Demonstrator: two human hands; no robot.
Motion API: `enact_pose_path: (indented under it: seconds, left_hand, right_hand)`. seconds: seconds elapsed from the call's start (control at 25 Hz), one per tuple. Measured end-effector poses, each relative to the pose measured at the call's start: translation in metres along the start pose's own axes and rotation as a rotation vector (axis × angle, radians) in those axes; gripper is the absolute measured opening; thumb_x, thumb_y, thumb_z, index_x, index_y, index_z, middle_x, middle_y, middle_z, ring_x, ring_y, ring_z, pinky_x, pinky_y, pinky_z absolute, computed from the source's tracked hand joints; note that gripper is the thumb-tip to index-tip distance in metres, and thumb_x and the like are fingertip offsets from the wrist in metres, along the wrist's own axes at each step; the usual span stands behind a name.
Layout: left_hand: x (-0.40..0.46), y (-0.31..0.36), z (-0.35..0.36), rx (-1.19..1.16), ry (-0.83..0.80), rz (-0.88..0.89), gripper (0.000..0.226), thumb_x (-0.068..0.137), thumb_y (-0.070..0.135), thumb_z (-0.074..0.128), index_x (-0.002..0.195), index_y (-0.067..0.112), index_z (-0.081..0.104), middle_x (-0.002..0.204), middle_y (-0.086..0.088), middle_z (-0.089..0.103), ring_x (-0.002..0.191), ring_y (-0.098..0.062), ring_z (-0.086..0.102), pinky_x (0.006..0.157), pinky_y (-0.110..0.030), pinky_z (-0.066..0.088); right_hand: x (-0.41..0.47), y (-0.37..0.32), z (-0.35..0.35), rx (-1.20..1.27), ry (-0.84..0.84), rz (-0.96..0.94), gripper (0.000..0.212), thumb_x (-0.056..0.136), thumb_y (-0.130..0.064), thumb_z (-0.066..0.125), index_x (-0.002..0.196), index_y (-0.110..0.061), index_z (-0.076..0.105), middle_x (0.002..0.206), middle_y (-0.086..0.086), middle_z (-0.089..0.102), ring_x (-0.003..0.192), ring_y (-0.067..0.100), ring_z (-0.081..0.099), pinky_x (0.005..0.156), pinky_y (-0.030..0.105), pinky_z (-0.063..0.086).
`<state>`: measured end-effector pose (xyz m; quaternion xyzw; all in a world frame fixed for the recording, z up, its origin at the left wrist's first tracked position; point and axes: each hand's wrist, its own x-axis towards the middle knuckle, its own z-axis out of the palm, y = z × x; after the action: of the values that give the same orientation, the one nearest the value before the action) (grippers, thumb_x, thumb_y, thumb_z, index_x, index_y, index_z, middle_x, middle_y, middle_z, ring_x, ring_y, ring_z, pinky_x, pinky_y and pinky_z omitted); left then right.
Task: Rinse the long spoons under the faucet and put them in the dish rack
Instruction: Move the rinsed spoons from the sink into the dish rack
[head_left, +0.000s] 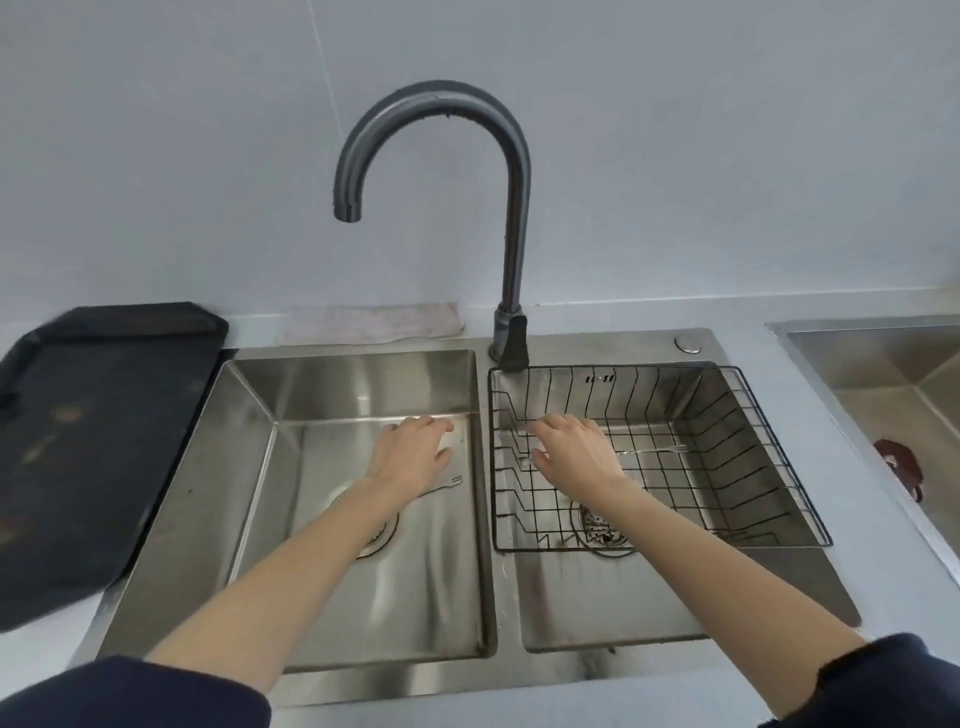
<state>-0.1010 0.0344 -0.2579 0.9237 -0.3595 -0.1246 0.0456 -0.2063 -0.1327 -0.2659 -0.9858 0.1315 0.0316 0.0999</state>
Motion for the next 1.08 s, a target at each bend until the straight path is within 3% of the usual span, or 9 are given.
enact_pose_path:
  seconds: [0.52, 1.08]
  left_hand:
    - [-0.032, -0.128, 0.009, -0.003, -0.117, -0.113, 0.043, 0.093, 0.030, 0.045, 0.135, 0.018, 0.040, 0.139, -0.004, 0.050, 0.127, -0.024, 0.046, 0.104, -0.040, 0.036]
    - [0.003, -0.174, 0.090, -0.120, -0.395, -0.135, 0.039, 0.092, 0.027, 0.046, 0.129, 0.015, 0.045, 0.131, -0.010, 0.053, 0.122, -0.029, 0.049, 0.097, -0.040, 0.041]
  right_hand:
    - [0.046, -0.119, 0.046, 0.024, -0.138, -0.071, 0.040, 0.094, -0.019, 0.044, 0.134, -0.015, 0.044, 0.137, 0.004, 0.051, 0.127, 0.023, 0.045, 0.109, 0.035, 0.030]
    - [0.092, -0.134, 0.137, -0.011, -0.433, 0.008, 0.036, 0.092, -0.009, 0.041, 0.127, -0.012, 0.050, 0.130, 0.011, 0.053, 0.122, 0.029, 0.047, 0.105, 0.040, 0.035]
